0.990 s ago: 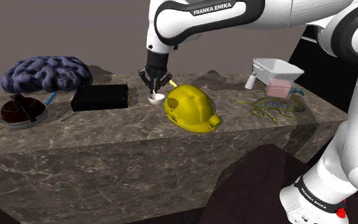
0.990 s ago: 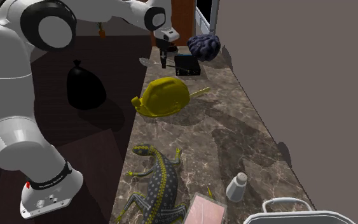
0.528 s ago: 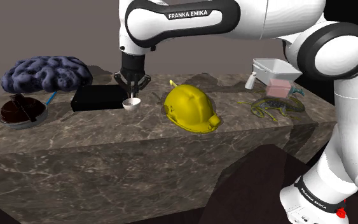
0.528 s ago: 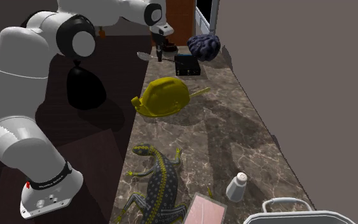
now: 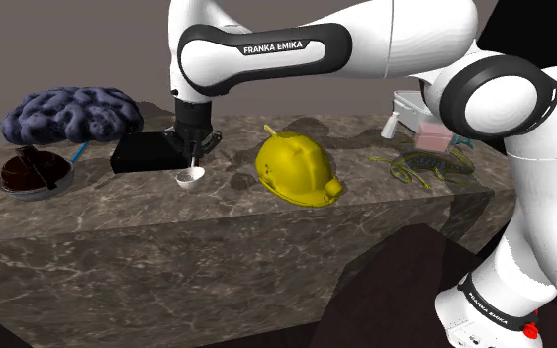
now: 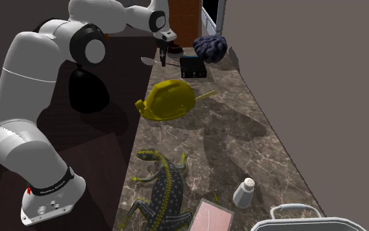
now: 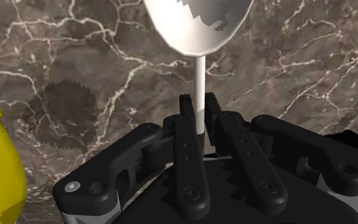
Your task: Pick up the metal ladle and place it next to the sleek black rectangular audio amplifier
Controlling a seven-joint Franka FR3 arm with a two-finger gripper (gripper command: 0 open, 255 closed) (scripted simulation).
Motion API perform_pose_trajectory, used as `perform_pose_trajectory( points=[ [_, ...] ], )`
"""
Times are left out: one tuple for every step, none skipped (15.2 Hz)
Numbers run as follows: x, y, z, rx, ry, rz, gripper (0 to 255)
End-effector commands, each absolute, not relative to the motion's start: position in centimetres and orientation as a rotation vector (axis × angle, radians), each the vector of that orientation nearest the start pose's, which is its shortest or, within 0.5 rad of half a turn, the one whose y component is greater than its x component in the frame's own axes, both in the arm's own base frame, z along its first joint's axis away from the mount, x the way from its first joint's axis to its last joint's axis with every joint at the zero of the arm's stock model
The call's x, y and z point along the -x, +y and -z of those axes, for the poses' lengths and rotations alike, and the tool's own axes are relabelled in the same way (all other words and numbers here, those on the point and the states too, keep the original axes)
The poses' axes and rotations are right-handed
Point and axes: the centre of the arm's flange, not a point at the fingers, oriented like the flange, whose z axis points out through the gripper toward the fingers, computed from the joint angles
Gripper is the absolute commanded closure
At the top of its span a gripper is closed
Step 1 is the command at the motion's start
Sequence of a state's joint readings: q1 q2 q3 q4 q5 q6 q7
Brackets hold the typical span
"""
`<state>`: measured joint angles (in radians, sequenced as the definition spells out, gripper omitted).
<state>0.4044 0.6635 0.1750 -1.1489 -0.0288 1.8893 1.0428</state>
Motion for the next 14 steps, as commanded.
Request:
perform_pose_trajectory(
  points=[
    [-64.6,37.5,-41.4,2.932,0.743,0.004,255],
    [-64.6,37.5,-40.9,2.932,0.743,0.004,255],
    [-64.6,37.5,-40.4,2.932,0.743,0.004,255],
    [-64.6,37.5,-39.8,2.932,0.743,0.004,255],
    [-64.6,37.5,-39.3,2.932,0.743,0.004,255],
    [-64.6,37.5,-38.8,2.932,0.743,0.004,255],
    [-64.6,37.5,-38.2,2.932,0.743,0.004,255],
    [-64.6,37.5,-37.7,2.932,0.743,0.004,255],
    [-64.6,37.5,-37.2,2.932,0.743,0.004,255],
    [-64.6,37.5,-36.7,2.932,0.743,0.004,255],
    [-64.6,37.5,-36.1,2.932,0.743,0.004,255],
    [-64.6,37.5,-35.6,2.932,0.743,0.004,255],
    [-64.6,37.5,-35.1,2.932,0.743,0.004,255],
    [-64.6,37.5,-34.9,2.932,0.743,0.004,255]
  ],
)
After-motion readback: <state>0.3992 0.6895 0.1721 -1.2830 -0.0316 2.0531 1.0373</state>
